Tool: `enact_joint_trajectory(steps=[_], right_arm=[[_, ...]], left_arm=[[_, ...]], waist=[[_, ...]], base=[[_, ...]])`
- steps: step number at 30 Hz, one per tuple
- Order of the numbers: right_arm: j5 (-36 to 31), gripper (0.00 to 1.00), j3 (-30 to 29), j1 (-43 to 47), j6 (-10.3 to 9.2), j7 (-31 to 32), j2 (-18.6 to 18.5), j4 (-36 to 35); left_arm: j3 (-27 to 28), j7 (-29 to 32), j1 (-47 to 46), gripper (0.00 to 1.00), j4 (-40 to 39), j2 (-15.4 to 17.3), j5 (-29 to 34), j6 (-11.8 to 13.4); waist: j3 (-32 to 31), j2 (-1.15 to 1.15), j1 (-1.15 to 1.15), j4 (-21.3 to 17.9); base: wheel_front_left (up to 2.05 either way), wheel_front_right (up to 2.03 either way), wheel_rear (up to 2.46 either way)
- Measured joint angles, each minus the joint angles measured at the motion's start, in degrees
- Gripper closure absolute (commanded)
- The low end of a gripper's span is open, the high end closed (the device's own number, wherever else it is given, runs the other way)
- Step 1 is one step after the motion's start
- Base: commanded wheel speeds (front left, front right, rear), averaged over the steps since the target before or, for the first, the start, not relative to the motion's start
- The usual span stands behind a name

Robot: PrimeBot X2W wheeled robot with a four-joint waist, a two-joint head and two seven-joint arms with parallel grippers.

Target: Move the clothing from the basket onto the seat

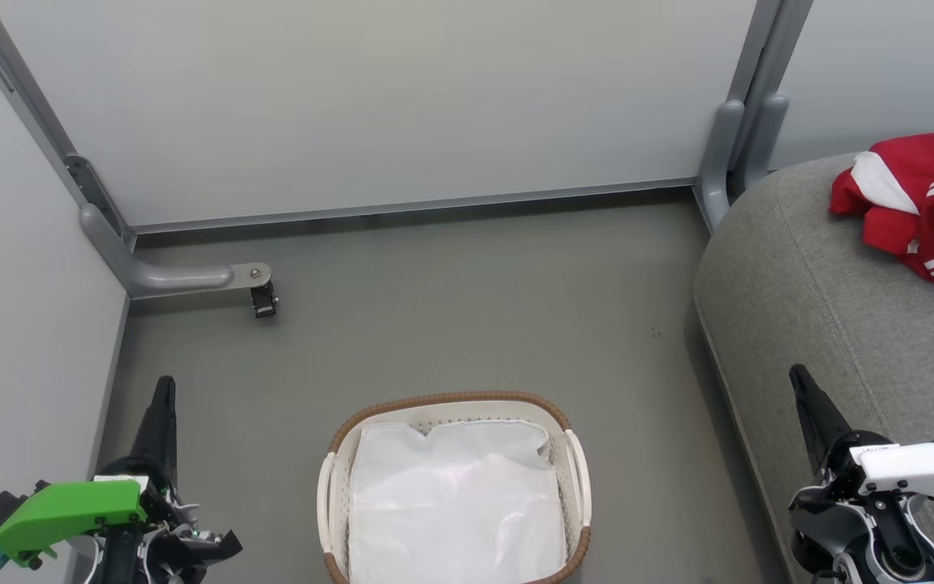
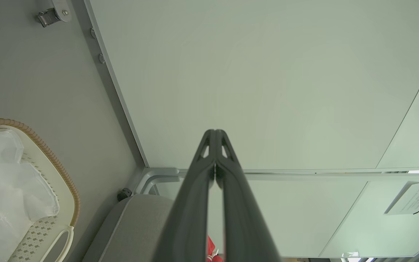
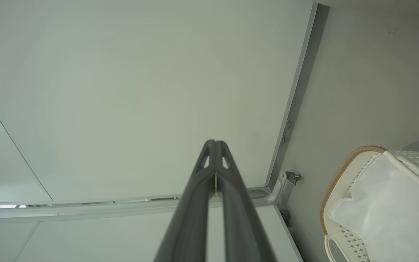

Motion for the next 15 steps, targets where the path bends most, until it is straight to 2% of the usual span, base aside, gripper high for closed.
enact_joint_trajectory(steps=[15], right_arm=[[0.0,1.00,0.0,0.0,0.00,0.0,0.0,0.0]], left_arm=[[0.0,0.0,0.0,1.00,0.0,0.0,0.0,0.0]], waist=[[0.0,0.00,0.00,0.0]], base=[[0.00,0.00,0.00]])
